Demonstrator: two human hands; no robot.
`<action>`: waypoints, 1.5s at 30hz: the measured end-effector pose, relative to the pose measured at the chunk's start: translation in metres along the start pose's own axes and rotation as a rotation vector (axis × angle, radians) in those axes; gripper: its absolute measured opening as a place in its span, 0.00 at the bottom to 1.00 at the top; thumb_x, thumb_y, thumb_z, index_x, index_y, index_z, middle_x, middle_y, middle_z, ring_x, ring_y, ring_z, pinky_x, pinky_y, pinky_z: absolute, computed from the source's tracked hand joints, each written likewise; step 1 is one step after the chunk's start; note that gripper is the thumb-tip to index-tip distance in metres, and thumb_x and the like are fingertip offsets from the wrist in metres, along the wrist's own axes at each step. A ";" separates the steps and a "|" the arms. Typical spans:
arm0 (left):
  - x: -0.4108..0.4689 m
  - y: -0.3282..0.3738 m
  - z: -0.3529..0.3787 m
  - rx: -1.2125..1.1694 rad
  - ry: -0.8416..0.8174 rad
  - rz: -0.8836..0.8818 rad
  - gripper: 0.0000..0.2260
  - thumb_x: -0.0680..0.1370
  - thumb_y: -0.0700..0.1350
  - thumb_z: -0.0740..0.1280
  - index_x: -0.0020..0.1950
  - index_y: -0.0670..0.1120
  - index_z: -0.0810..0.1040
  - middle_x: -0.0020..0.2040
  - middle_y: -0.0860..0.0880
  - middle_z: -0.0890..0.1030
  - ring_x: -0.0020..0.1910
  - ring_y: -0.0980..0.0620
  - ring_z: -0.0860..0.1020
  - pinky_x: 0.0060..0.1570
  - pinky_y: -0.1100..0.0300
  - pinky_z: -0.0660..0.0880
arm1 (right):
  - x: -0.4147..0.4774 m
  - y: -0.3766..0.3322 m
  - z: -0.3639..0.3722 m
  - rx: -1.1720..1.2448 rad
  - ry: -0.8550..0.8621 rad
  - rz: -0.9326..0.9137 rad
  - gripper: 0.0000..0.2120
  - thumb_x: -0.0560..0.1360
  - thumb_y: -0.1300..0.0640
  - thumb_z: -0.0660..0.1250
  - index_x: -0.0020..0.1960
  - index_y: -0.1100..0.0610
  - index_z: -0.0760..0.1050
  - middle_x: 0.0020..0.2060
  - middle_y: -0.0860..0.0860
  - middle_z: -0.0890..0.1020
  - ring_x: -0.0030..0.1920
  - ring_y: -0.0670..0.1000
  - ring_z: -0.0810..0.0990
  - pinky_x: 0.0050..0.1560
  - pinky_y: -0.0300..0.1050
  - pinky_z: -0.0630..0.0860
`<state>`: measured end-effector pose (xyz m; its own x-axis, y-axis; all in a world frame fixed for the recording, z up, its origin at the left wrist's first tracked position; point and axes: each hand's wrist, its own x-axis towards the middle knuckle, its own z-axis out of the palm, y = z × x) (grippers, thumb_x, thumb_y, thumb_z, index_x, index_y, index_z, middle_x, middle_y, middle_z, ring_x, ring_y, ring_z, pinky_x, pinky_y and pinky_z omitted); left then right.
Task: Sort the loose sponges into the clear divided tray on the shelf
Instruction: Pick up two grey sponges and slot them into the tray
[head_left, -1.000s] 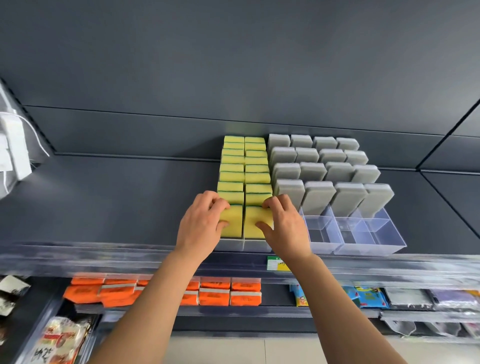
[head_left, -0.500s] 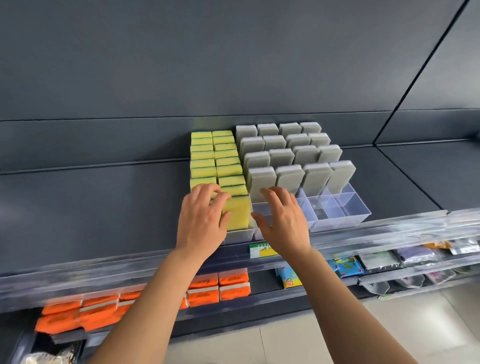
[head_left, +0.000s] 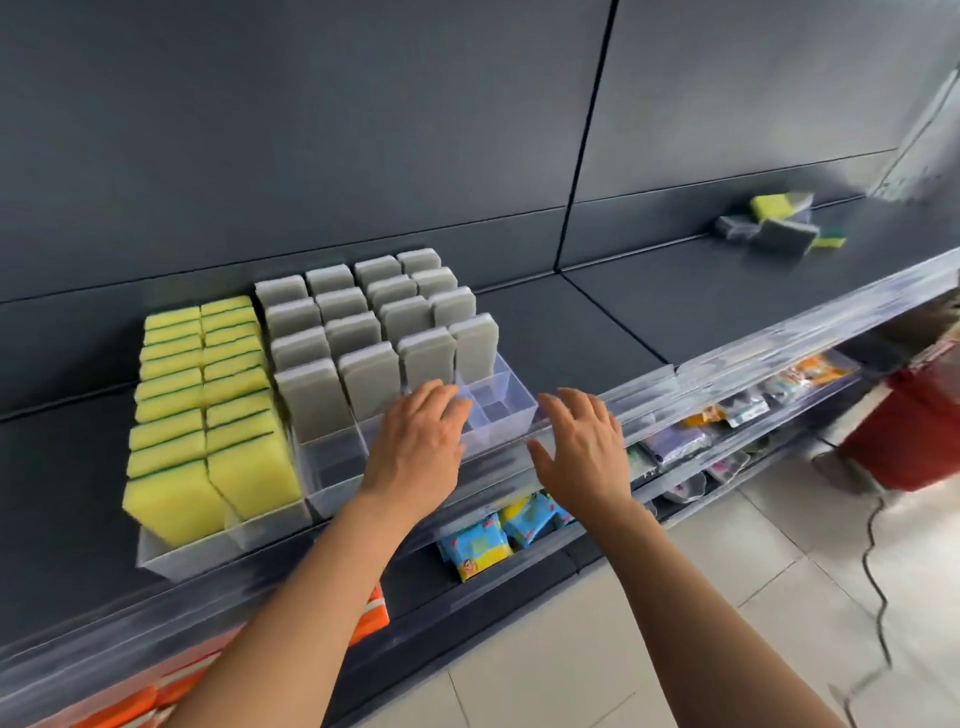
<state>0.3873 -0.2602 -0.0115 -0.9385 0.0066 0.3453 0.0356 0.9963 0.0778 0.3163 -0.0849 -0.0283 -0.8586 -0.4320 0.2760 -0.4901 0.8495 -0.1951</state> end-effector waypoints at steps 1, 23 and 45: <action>0.011 0.017 0.006 -0.005 0.001 0.022 0.21 0.65 0.39 0.76 0.57 0.40 0.78 0.56 0.42 0.79 0.57 0.42 0.76 0.55 0.48 0.75 | -0.001 0.021 -0.004 -0.012 -0.004 0.025 0.25 0.75 0.48 0.64 0.69 0.52 0.65 0.68 0.53 0.68 0.68 0.55 0.64 0.67 0.50 0.61; 0.226 0.262 0.133 -0.086 -0.080 0.228 0.15 0.75 0.47 0.66 0.62 0.47 0.72 0.60 0.50 0.74 0.61 0.50 0.70 0.57 0.56 0.68 | 0.027 0.342 -0.040 -0.077 -0.038 0.316 0.24 0.73 0.47 0.66 0.67 0.50 0.67 0.63 0.51 0.72 0.65 0.54 0.66 0.65 0.47 0.63; 0.528 0.337 0.234 -0.109 -0.075 0.264 0.15 0.75 0.47 0.66 0.61 0.47 0.73 0.59 0.51 0.74 0.61 0.50 0.69 0.56 0.57 0.67 | 0.259 0.560 -0.041 -0.042 0.021 0.420 0.25 0.74 0.47 0.65 0.68 0.52 0.67 0.62 0.53 0.72 0.65 0.55 0.66 0.63 0.48 0.64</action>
<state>-0.1769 0.0988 -0.0215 -0.9147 0.2743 0.2969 0.3145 0.9444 0.0963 -0.1742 0.2910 -0.0269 -0.9790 -0.0395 0.2002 -0.0913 0.9622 -0.2565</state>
